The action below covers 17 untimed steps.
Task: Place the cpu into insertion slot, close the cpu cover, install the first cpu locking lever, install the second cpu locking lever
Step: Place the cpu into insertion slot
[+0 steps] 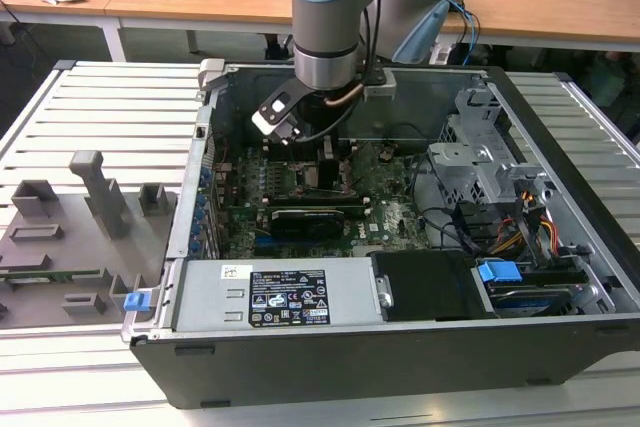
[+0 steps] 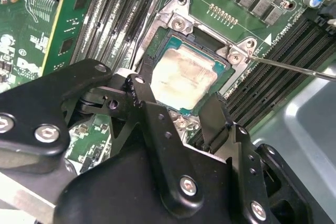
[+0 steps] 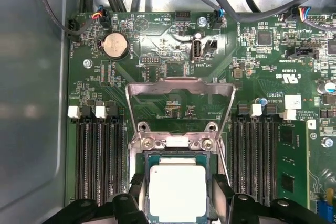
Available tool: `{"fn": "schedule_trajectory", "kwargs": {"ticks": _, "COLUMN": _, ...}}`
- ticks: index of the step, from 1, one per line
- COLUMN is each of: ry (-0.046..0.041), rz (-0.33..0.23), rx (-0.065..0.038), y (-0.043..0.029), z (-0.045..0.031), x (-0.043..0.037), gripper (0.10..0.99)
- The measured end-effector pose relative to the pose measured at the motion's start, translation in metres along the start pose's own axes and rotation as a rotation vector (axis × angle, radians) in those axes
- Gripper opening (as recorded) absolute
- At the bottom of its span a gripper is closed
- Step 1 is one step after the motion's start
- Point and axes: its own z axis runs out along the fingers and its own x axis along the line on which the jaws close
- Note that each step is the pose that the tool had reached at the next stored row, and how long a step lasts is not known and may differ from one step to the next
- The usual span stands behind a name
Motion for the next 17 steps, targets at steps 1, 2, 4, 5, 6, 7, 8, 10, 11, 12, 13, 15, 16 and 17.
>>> {"fn": "schedule_trajectory", "kwargs": {"ticks": 1, "ry": 0.0000, "rz": 0.000, "rx": 0.001, "y": 0.0001, "z": -0.0010, "x": 0.0000, "gripper": 0.616}}
{"fn": "schedule_trajectory", "kwargs": {"ticks": 2, "ry": -0.0001, "rz": 0.000, "rx": 0.003, "y": 0.0004, "z": -0.0024, "x": 0.0000, "gripper": 0.600}}
{"fn": "schedule_trajectory", "kwargs": {"ticks": 4, "ry": 0.0000, "rz": 0.000, "rx": 0.008, "y": 0.0015, "z": -0.0031, "x": 0.0001, "gripper": 0.533}}
{"fn": "schedule_trajectory", "kwargs": {"ticks": 5, "ry": -0.0002, "rz": 0.000, "rx": 0.011, "y": 0.0022, "z": -0.0033, "x": 0.0001, "gripper": 0.471}}
{"fn": "schedule_trajectory", "kwargs": {"ticks": 6, "ry": -0.0003, "rz": 0.000, "rx": 0.015, "y": 0.0030, "z": -0.0034, "x": 0.0001, "gripper": 0.412}}
{"fn": "schedule_trajectory", "kwargs": {"ticks": 7, "ry": -0.0003, "rz": 0.000, "rx": 0.017, "y": 0.0035, "z": -0.0036, "x": 0.0001, "gripper": 0.353}}
{"fn": "schedule_trajectory", "kwargs": {"ticks": 8, "ry": -0.0005, "rz": 0.000, "rx": 0.019, "y": 0.0038, "z": -0.0040, "x": 0.0001, "gripper": 0.353}}
{"fn": "schedule_trajectory", "kwargs": {"ticks": 10, "ry": -0.0010, "rz": 0.000, "rx": 0.021, "y": 0.0041, "z": -0.0049, "x": 0.0001, "gripper": 0.231}}
{"fn": "schedule_trajectory", "kwargs": {"ticks": 11, "ry": -0.0011, "rz": 0.000, "rx": 0.021, "y": 0.0042, "z": -0.0054, "x": 0.0001, "gripper": 0.169}}
{"fn": "schedule_trajectory", "kwargs": {"ticks": 12, "ry": -0.0012, "rz": 0.000, "rx": 0.022, "y": 0.0042, "z": -0.0057, "x": 0.0001, "gripper": 0.169}}
{"fn": "schedule_trajectory", "kwargs": {"ticks": 13, "ry": -0.0014, "rz": 0.000, "rx": 0.022, "y": 0.0043, "z": -0.0064, "x": 0.0001, "gripper": 0.110}}
{"fn": "schedule_trajectory", "kwargs": {"ticks": 15, "ry": -0.0012, "rz": 0.000, "rx": 0.022, "y": 0.0044, "z": -0.0077, "x": 0.0001, "gripper": 0.106}}
{"fn": "schedule_trajectory", "kwargs": {"ticks": 16, "ry": -0.0013, "rz": 0.000, "rx": 0.022, "y": 0.0044, "z": -0.0085, "x": 0.0001, "gripper": 0.106}}
{"fn": "schedule_trajectory", "kwargs": {"ticks": 17, "ry": -0.0012, "rz": 0.000, "rx": 0.022, "y": 0.0045, "z": -0.0094, "x": 0.0002, "gripper": 0.106}}
